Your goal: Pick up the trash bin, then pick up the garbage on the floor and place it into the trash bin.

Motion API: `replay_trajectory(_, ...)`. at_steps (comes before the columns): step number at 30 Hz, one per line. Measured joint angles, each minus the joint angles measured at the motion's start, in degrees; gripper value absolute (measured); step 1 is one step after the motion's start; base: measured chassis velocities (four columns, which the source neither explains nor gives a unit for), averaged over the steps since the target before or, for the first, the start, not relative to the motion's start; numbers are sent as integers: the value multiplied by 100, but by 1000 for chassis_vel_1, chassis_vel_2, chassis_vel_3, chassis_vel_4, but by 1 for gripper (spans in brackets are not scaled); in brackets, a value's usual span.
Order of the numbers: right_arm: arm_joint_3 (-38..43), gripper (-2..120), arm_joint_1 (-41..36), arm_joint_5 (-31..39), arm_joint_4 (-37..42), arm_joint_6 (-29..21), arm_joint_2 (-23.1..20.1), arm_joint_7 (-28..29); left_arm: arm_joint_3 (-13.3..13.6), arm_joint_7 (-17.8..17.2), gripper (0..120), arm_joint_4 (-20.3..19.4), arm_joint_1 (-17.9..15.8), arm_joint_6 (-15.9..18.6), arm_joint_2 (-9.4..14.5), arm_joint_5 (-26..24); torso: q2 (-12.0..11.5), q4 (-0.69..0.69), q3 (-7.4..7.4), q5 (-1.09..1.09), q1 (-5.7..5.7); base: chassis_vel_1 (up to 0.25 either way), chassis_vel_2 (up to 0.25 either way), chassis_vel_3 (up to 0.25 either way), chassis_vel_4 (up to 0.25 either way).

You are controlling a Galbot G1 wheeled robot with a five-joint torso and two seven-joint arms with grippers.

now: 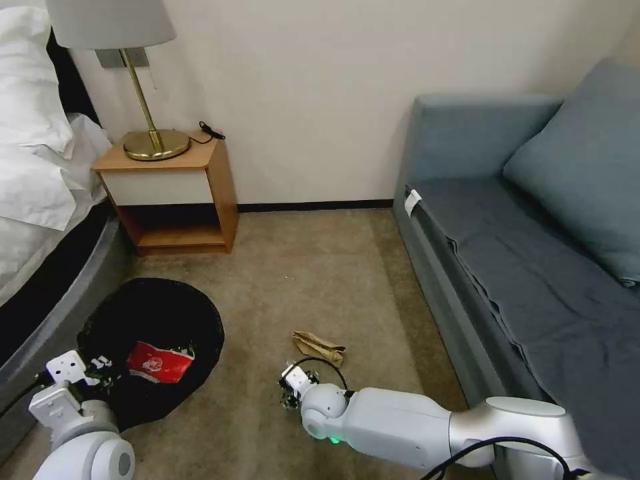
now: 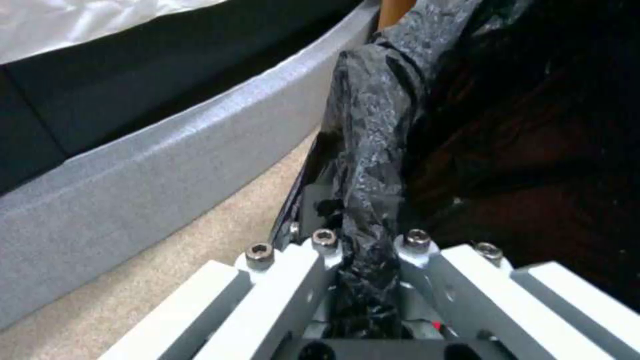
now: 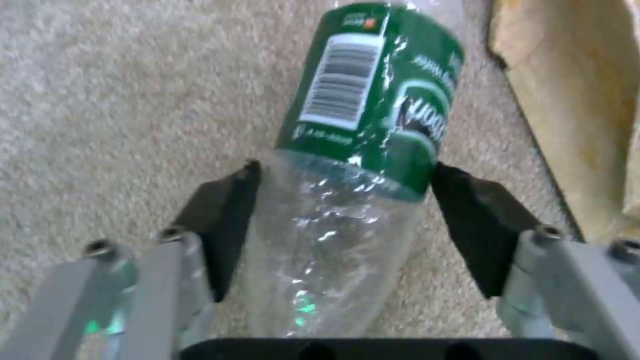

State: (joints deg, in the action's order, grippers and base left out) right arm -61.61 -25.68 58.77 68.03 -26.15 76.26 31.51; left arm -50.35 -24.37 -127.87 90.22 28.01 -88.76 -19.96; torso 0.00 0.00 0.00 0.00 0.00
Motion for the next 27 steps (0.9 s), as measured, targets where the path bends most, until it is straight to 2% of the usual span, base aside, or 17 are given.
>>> replay_trajectory(1, -3, 59, 0, -8, -7, 8, -1, -6, 3, 0, 2, 5, -2, -6, -1, 1, 0, 0, 0, 0, 0, 0, 0, 0, 0)
replay_trajectory(2, -3, 59, 0, -8, -7, 8, -1, -6, 3, 0, 2, 5, -2, -6, -1, 1, 0, 0, 0, 0, 0, 0, 0, 0, 0)
replay_trajectory(6, -11, 41, -4, -35, -20, 48, -8, -25, 8, 0, 2, 13, -8, -14, -2, 9, 0, 0, 0, 0, 0, 0, 0, 0, 0)
replay_trajectory(16, -12, 17, 55, -37, 170, 70, -106, -43, 22, 0, 2, 21, -33, -13, -1, 19, 0, 0, 0, 0, 0, 0, 0, 0, 0)
replay_trajectory(22, 57, 14, 151, -9, 546, 71, -300, -7, 23, 0, 2, 48, -43, -7, 2, 21, 0, 1, 0, 1, 0, 0, 0, 0, 0)
replay_trajectory(26, 245, 14, 426, 79, 1121, 30, -801, 74, 29, 1, 2, 68, -43, -3, 12, 21, 0, 2, 0, 2, 0, 0, 0, 0, 0)
replay_trajectory(27, 245, 14, 426, 79, 1121, 30, -801, 74, 29, 1, 2, 68, -43, -3, 12, 21, 0, 2, 0, 2, 0, 0, 0, 0, 0)
